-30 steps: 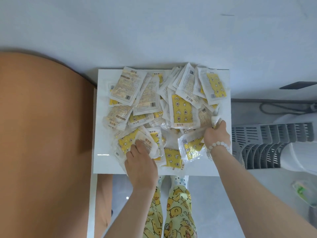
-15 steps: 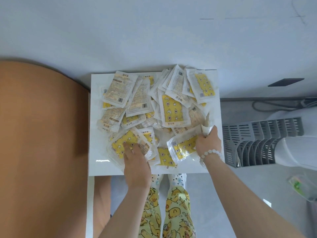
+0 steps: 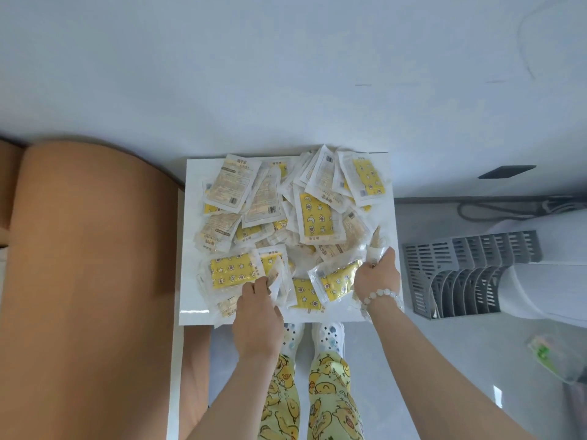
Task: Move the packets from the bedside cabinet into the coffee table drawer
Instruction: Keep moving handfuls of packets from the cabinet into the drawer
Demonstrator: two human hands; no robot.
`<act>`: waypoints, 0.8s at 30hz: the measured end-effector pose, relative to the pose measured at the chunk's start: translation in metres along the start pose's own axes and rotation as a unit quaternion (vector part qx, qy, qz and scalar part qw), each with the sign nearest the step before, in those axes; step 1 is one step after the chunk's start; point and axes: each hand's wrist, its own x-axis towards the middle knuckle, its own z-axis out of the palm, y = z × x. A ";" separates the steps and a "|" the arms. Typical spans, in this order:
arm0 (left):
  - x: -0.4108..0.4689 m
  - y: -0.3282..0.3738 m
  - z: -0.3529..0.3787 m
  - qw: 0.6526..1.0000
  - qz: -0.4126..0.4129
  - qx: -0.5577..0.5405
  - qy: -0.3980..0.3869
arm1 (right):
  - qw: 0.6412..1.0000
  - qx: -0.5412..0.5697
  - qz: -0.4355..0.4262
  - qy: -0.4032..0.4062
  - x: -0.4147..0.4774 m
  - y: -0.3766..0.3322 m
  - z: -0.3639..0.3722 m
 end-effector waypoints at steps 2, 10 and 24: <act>-0.001 0.008 -0.013 0.999 0.002 -0.037 -0.003 | 0.999 0.033 0.012 -0.005 -0.010 -0.011 -0.009; -0.007 0.049 -0.075 0.993 0.015 -0.098 -0.062 | 0.977 0.159 0.130 -0.055 -0.035 -0.034 -0.059; -0.090 0.191 -0.131 0.936 0.217 -0.142 -0.236 | 0.880 0.432 0.193 0.047 -0.130 0.040 -0.205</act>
